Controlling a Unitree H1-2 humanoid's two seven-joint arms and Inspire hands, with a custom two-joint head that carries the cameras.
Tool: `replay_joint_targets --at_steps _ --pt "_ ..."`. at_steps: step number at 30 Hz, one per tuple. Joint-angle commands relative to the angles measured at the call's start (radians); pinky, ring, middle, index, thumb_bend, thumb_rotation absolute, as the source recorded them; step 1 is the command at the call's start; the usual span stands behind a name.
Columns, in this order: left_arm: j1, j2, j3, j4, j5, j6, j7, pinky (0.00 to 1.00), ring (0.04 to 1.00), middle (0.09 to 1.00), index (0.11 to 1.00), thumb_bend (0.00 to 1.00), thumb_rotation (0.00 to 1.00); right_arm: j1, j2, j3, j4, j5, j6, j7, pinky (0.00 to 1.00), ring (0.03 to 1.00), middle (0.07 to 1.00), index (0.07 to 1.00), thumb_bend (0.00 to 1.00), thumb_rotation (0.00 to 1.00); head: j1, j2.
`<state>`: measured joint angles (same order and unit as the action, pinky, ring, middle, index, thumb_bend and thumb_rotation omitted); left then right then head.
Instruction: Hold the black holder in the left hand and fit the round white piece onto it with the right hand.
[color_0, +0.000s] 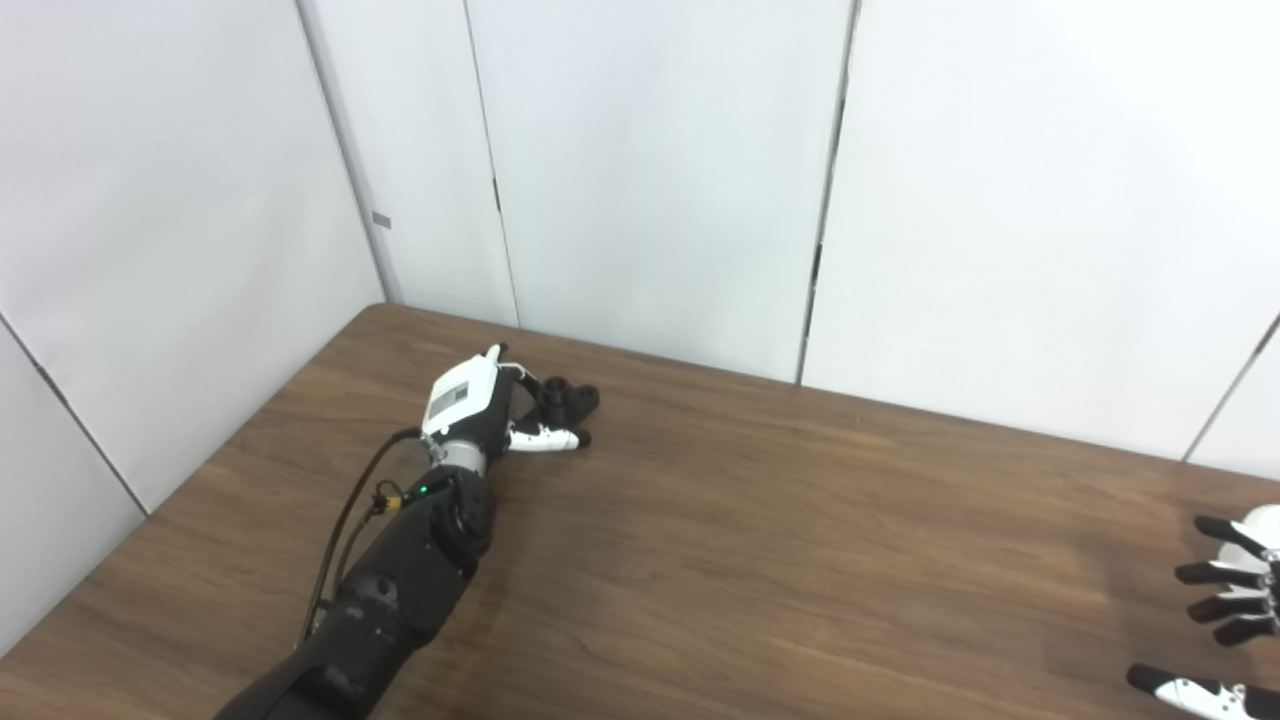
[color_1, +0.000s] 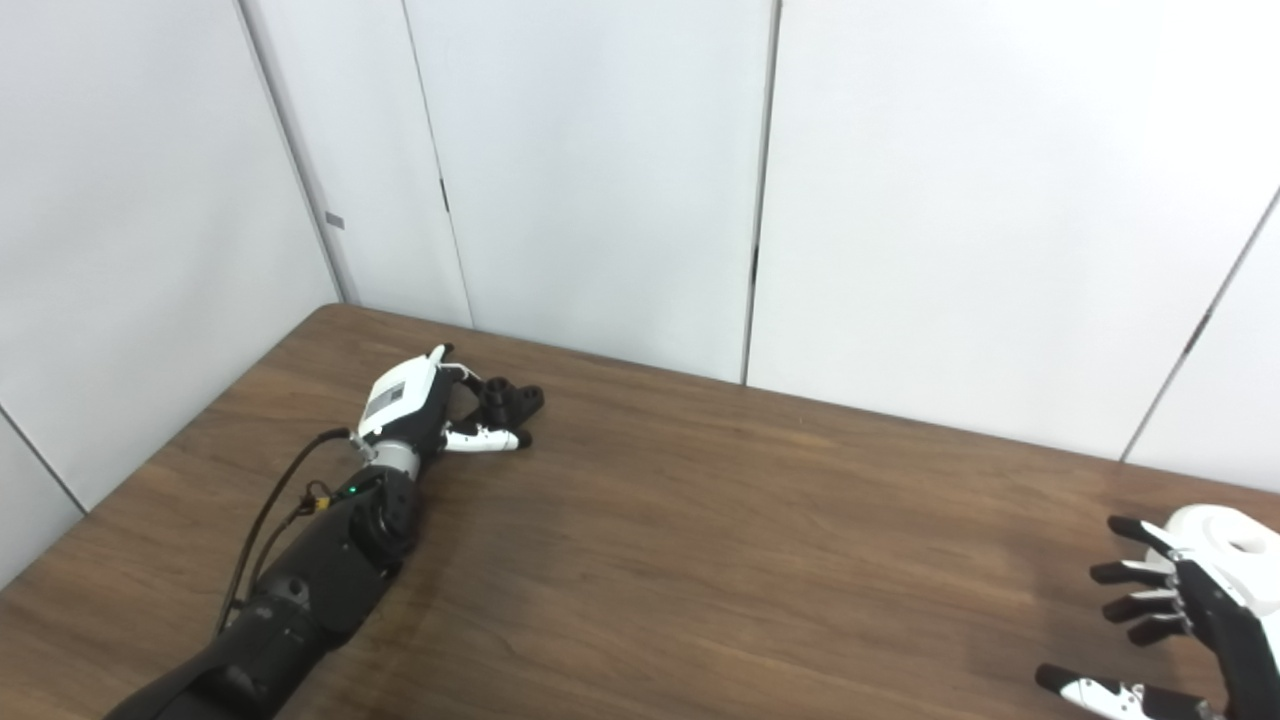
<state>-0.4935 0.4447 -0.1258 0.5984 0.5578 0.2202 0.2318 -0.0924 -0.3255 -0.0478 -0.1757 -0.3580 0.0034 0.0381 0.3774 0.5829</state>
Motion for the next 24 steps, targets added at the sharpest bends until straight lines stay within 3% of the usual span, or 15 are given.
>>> replay_joint_targets --at_steps 1,3,4,5,7,14,19,24 --pt "-0.021 0.01 -0.011 0.013 -0.001 -0.02 -0.006 1.0 1.0 0.972 0.576 0.9 0.24 -0.033 -0.013 -0.01 -0.021 0.006 -0.025 -0.012 0.47 0.559 0.661 0.808 0.76 0.0 0.001 0.002" --pt "-0.018 0.01 -0.012 0.024 -0.001 -0.034 0.01 1.0 1.0 0.948 0.527 0.89 0.22 -0.035 -0.013 -0.01 -0.022 0.007 -0.021 -0.01 0.47 0.561 0.663 0.809 0.76 0.0 0.001 0.002" --pt "-0.018 0.011 -0.016 0.029 0.003 -0.037 0.014 1.0 1.0 0.938 0.506 0.71 0.15 -0.036 -0.013 -0.01 -0.022 0.008 -0.02 -0.009 0.47 0.563 0.664 0.81 0.75 0.0 0.001 0.003" --pt "-0.017 0.012 -0.019 0.033 0.006 -0.044 0.021 1.0 1.0 0.929 0.495 0.62 0.11 -0.036 -0.014 -0.009 -0.022 0.006 -0.019 -0.008 0.47 0.563 0.664 0.811 0.75 0.0 0.001 0.003" --pt "-0.016 0.012 -0.026 0.043 0.012 -0.049 0.032 1.0 1.0 0.892 0.482 0.54 0.09 -0.038 -0.015 -0.008 -0.019 0.004 -0.021 -0.008 0.48 0.565 0.665 0.813 0.75 0.0 0.0 0.004" --pt "-0.004 0.019 -0.049 0.019 0.023 -0.044 0.042 1.0 0.99 0.856 0.476 0.52 0.08 -0.043 -0.015 -0.009 -0.025 0.004 -0.012 -0.006 0.48 0.565 0.665 0.809 0.74 0.0 0.003 0.005" --pt "0.042 0.017 -0.054 -0.084 0.028 -0.025 0.022 1.0 0.982 0.855 0.476 0.52 0.08 -0.048 -0.01 -0.007 -0.029 0.0 -0.007 -0.007 0.48 0.564 0.666 0.806 0.73 0.0 -0.006 0.01" --pt "0.095 0.011 -0.063 -0.199 0.007 -0.022 -0.049 1.0 0.997 0.869 0.477 0.52 0.07 -0.054 -0.002 -0.001 -0.031 -0.004 -0.003 -0.008 0.47 0.562 0.666 0.807 0.72 0.0 -0.027 0.013"
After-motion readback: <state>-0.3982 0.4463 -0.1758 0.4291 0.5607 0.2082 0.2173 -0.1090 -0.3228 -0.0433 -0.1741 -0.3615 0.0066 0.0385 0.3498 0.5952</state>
